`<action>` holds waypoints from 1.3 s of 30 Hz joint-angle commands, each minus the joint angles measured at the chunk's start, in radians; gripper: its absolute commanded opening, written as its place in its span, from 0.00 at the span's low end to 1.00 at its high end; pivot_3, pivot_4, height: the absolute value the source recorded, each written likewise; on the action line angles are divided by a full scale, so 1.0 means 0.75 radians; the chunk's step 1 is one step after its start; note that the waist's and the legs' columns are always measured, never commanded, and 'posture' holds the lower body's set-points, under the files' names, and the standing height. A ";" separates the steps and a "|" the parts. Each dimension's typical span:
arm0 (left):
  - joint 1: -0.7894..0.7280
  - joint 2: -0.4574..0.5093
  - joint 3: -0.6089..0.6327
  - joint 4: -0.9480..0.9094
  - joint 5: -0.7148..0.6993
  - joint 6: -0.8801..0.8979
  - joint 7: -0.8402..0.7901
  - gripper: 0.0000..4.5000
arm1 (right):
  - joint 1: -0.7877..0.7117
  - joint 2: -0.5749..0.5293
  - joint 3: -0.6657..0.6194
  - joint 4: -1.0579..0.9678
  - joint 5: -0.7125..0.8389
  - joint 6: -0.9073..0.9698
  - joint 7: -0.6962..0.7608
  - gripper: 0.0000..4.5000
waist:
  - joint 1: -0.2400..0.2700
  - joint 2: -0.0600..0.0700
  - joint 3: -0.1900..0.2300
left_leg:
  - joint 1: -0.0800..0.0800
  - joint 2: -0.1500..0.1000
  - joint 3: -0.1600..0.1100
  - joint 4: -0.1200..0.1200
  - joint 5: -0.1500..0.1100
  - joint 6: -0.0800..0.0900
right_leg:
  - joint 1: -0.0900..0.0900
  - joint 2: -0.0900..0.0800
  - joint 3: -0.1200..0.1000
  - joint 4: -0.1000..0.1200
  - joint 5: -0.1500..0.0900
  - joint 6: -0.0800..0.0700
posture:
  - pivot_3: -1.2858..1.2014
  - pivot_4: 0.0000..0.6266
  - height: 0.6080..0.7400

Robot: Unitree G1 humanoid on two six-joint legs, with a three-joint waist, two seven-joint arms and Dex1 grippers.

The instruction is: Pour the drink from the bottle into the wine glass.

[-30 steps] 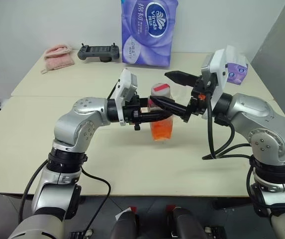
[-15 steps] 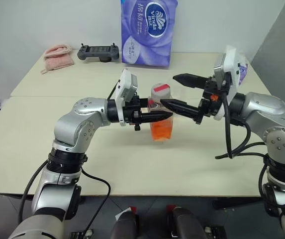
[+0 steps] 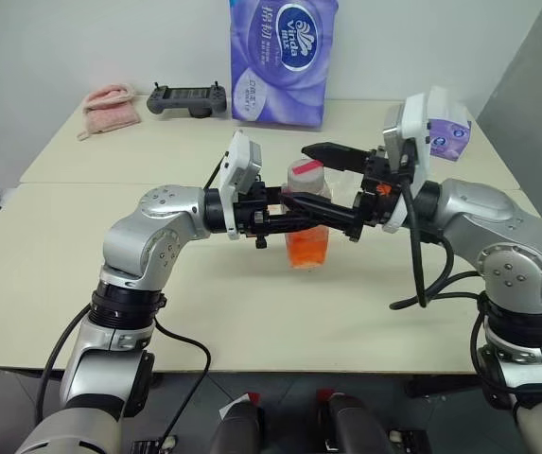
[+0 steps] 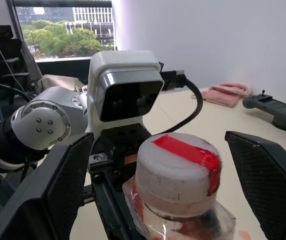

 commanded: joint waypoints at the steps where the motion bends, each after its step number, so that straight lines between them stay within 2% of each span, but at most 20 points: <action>1: -0.027 0.010 0.016 -0.064 -0.010 -0.019 -0.003 0.41 | -0.025 0.014 -0.034 -0.011 0.006 -0.033 -0.011 0.92 | 0.000 0.000 0.000 | 0.000 0.000 0.000 0.000 0.000 0.000 | 0.000 0.000 0.000 0.000 0.000 0.000 | 0.52 0.24 1.00; 3: -0.027 0.011 0.019 -0.059 -0.006 -0.025 0.000 0.41 | -0.025 0.013 -0.041 -0.011 0.016 -0.028 -0.003 0.79 | 0.000 0.000 0.000 | 0.000 0.000 0.000 0.000 0.000 0.000 | 0.000 0.000 0.000 0.000 0.000 0.000 | 0.52 0.24 1.00; 6: -0.026 0.012 0.019 -0.063 -0.008 -0.020 0.001 0.41 | -0.019 0.013 -0.049 -0.011 0.024 -0.027 -0.002 0.54 | 0.000 0.000 0.000 | 0.000 0.000 0.000 0.000 0.000 0.000 | 0.000 0.000 0.000 0.000 0.000 0.000 | 0.52 0.24 1.00; 8: -0.022 0.014 0.019 -0.069 -0.010 -0.015 0.001 0.41 | -0.017 0.013 -0.052 -0.012 0.027 -0.027 -0.003 0.41 | 0.000 0.000 0.000 | 0.000 0.000 0.000 0.000 0.000 0.000 | 0.000 0.000 0.000 0.000 0.000 0.000 | 0.52 0.24 1.00; 12: -0.020 0.020 0.021 -0.072 -0.013 -0.012 -0.004 0.41 | -0.027 -0.004 -0.050 0.011 0.021 -0.036 0.031 0.41 | 0.000 0.000 0.000 | 0.000 0.000 0.000 0.000 0.000 0.000 | 0.000 0.000 0.000 0.000 0.000 0.000 | 0.52 0.24 1.00; 16: -0.030 0.035 0.003 -0.078 -0.038 -0.008 -0.068 0.41 | -0.141 -0.167 0.023 0.243 -0.008 -0.131 0.489 0.41 | 0.000 0.001 0.001 | 0.001 -0.001 0.002 0.000 0.000 0.001 | 0.000 0.000 0.000 0.000 0.000 0.000 | 0.52 0.24 1.00; 19: -0.040 0.031 -0.015 -0.074 -0.037 -0.017 -0.100 0.41 | -0.265 -0.196 0.144 0.446 -0.100 -0.252 0.770 0.41 | -0.001 0.001 0.001 | 0.002 0.000 0.002 -0.001 0.000 0.001 | 0.001 0.001 -0.001 -0.001 0.000 0.000 | 0.52 0.24 1.00; 21: -0.045 0.022 -0.020 -0.076 -0.037 -0.015 -0.100 0.41 | -0.317 -0.173 0.179 0.531 -0.144 -0.298 0.836 0.41 | -0.004 0.001 0.001 | 0.002 0.001 0.002 -0.001 0.000 0.001 | 0.001 0.002 -0.001 -0.001 0.000 0.000 | 0.52 0.24 1.00; 25: -0.038 0.013 -0.013 -0.095 -0.041 -0.006 -0.077 0.41 | -0.374 -0.144 0.128 0.606 -0.123 -0.221 0.811 0.41 | -0.002 0.001 0.001 | 0.002 0.002 0.001 -0.001 0.000 0.001 | 0.000 0.002 -0.001 0.000 0.000 0.000 | 0.52 0.24 1.00; 31: 0.013 0.044 0.026 -0.120 -0.042 0.002 -0.043 0.41 | -0.199 -0.339 -0.059 0.399 -0.030 -0.027 0.708 0.88 | 0.022 0.001 0.001 | -0.002 -0.001 -0.003 0.000 0.000 0.000 | 0.000 -0.004 -0.001 -0.003 0.000 0.000 | 0.52 0.24 1.00; 32: 0.018 0.047 0.032 -0.121 -0.041 0.002 -0.036 0.41 | -0.148 -0.355 -0.098 0.318 -0.011 0.002 0.655 0.93 | 0.027 0.001 0.001 | -0.003 -0.001 -0.003 0.000 0.000 0.001 | 0.000 -0.006 -0.001 -0.003 0.000 0.000 | 0.52 0.24 1.00; 35: 0.028 0.050 0.041 -0.124 -0.045 0.004 -0.022 0.41 | -0.044 -0.347 -0.180 0.137 0.052 0.078 0.496 0.93 | 0.030 0.001 0.001 | -0.002 -0.001 -0.004 0.000 0.000 0.000 | 0.000 -0.007 -0.001 -0.002 0.000 0.000 | 0.52 0.24 1.00; 39: 0.020 0.038 0.033 -0.113 -0.041 -0.001 -0.014 0.41 | 0.022 -0.227 -0.203 -0.041 0.091 0.109 0.240 0.93 | 0.017 0.001 0.001 | 0.000 0.000 -0.003 0.000 0.001 0.000 | 0.001 -0.005 -0.001 0.000 0.000 0.000 | 0.52 0.24 1.00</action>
